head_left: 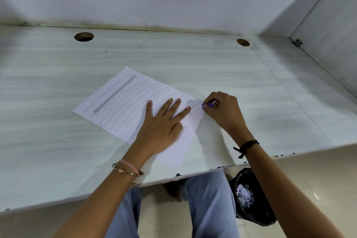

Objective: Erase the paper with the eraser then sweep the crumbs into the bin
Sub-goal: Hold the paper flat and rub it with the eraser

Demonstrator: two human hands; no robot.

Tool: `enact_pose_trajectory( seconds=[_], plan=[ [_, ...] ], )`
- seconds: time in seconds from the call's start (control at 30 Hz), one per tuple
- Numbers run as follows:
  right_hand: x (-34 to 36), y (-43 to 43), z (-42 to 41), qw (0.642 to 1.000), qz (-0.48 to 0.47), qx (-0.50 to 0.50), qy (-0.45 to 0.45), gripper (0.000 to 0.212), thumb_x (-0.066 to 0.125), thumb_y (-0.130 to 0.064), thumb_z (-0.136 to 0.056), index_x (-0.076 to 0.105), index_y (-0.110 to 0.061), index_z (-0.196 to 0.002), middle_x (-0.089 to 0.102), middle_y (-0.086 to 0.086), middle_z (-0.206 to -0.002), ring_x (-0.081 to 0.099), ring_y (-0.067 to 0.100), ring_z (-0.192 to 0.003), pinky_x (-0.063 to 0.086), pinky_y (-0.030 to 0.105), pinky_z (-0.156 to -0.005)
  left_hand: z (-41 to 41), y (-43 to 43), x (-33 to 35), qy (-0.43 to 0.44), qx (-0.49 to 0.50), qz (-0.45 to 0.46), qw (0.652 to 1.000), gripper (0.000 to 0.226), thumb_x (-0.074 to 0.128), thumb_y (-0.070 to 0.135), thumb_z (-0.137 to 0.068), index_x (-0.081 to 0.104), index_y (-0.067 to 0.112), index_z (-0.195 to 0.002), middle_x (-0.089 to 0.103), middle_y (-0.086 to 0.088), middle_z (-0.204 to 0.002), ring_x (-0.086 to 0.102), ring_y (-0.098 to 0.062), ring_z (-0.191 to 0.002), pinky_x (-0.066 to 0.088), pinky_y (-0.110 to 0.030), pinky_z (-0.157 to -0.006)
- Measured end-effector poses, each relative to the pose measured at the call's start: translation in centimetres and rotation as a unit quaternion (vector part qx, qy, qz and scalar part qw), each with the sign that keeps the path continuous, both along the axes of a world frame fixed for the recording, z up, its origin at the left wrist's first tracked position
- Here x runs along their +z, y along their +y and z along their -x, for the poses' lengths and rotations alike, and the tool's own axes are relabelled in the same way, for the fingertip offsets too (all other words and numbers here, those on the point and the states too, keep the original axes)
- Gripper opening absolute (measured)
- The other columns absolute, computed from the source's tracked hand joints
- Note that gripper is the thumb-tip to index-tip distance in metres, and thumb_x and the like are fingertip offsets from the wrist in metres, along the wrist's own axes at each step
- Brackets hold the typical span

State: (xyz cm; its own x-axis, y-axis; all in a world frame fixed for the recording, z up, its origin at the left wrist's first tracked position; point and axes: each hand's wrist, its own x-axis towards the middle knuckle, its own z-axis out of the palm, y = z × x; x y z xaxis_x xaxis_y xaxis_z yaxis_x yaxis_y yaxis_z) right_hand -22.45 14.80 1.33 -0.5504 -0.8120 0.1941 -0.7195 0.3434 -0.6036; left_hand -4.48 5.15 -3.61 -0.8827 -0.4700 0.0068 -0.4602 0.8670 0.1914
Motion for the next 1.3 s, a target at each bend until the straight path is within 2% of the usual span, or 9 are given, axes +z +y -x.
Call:
enact_pose_trajectory(
  seconds=[0.1,0.2,0.3,0.47,0.63,0.8,0.97,1.13,1.3],
  plan=[
    [-0.5,0.9,-2.4,0.998,-0.008,0.056,-0.019,0.009,0.069,-0.005,-0.074,0.068,-0.014,-0.073,0.061,-0.002,-0.071,0.050,0.008,-0.056,0.038,0.014,-0.057,0.0,0.0,0.0,0.002,0.003,0.001,1.000,0.073,-0.018,0.046,-0.080,-0.010,0.043,-0.152,-0.015,0.010,-0.162,-0.016,-0.011,-0.149,-0.010,-0.062,-0.115],
    [-0.5,0.9,-0.5,0.999,0.018,0.005,-0.038,0.007,0.068,-0.005,-0.076,0.069,-0.011,-0.075,0.063,-0.003,-0.072,0.050,0.004,-0.056,0.036,0.012,-0.055,0.0,0.0,0.1,-0.007,0.000,0.003,1.000,0.072,-0.019,0.045,-0.079,-0.012,0.043,-0.151,-0.016,0.010,-0.162,-0.017,-0.011,-0.149,-0.009,-0.062,-0.115],
    [0.1,0.1,0.4,0.999,0.015,-0.033,-0.012,0.009,0.065,-0.005,-0.077,0.068,-0.013,-0.073,0.064,-0.004,-0.073,0.051,0.006,-0.057,0.039,0.019,-0.057,0.0,-0.1,0.1,-0.002,0.001,0.000,1.000,0.072,-0.019,0.045,-0.080,-0.011,0.043,-0.151,-0.015,0.010,-0.162,-0.017,-0.011,-0.149,-0.010,-0.061,-0.115],
    [-0.4,1.1,-3.5,0.996,-0.007,0.086,-0.017,0.010,0.070,-0.005,-0.073,0.069,-0.015,-0.074,0.063,-0.003,-0.071,0.052,0.009,-0.058,0.038,0.013,-0.057,0.1,0.0,-0.1,-0.004,0.004,0.008,1.000,0.071,-0.020,0.046,-0.079,-0.013,0.044,-0.150,-0.016,0.010,-0.162,-0.016,-0.011,-0.149,-0.010,-0.061,-0.116],
    [0.1,0.3,0.5,0.999,0.031,-0.027,-0.034,0.009,0.070,-0.004,-0.076,0.069,-0.012,-0.074,0.061,-0.008,-0.066,0.052,0.002,-0.056,0.035,0.010,-0.053,0.0,-0.1,0.2,-0.007,0.000,0.002,1.000,0.074,-0.021,0.046,-0.078,-0.012,0.043,-0.151,-0.017,0.010,-0.162,-0.017,-0.011,-0.148,-0.010,-0.061,-0.115],
    [-0.3,1.3,-3.4,0.995,-0.020,0.093,-0.025,0.009,0.071,-0.004,-0.072,0.070,-0.013,-0.074,0.057,-0.013,-0.064,0.051,0.003,-0.056,0.035,0.009,-0.054,0.1,0.0,0.0,-0.008,0.004,0.008,1.000,0.073,-0.021,0.046,-0.078,-0.013,0.043,-0.151,-0.016,0.010,-0.162,-0.017,-0.011,-0.149,-0.011,-0.061,-0.115],
    [0.4,0.6,0.3,0.999,0.018,-0.013,-0.028,0.012,0.069,-0.002,-0.076,0.069,-0.013,-0.073,0.058,-0.013,-0.064,0.050,0.000,-0.054,0.036,0.009,-0.053,0.0,-0.1,0.2,-0.007,-0.003,0.003,1.000,0.074,-0.020,0.045,-0.078,-0.013,0.042,-0.151,-0.016,0.009,-0.162,-0.017,-0.011,-0.149,-0.009,-0.062,-0.116],
    [0.1,1.2,-3.5,0.994,-0.040,0.102,-0.030,0.009,0.072,-0.004,-0.072,0.071,-0.013,-0.074,0.056,-0.012,-0.063,0.051,-0.001,-0.055,0.036,0.008,-0.054,0.1,0.0,0.0,-0.007,0.006,0.003,1.000,0.074,-0.020,0.046,-0.078,-0.011,0.043,-0.151,-0.016,0.010,-0.162,-0.016,-0.011,-0.149,-0.008,-0.062,-0.115],
    [0.1,0.8,1.1,1.000,0.020,-0.020,-0.011,0.011,0.073,-0.005,-0.075,0.069,-0.016,-0.072,0.060,-0.009,-0.065,0.053,0.001,-0.057,0.037,0.015,-0.057,-0.1,0.0,0.1,-0.004,0.001,-0.007,1.000,0.074,-0.019,0.045,-0.079,-0.010,0.043,-0.152,-0.015,0.011,-0.162,-0.016,-0.010,-0.149,-0.009,-0.061,-0.116]
  ],
)
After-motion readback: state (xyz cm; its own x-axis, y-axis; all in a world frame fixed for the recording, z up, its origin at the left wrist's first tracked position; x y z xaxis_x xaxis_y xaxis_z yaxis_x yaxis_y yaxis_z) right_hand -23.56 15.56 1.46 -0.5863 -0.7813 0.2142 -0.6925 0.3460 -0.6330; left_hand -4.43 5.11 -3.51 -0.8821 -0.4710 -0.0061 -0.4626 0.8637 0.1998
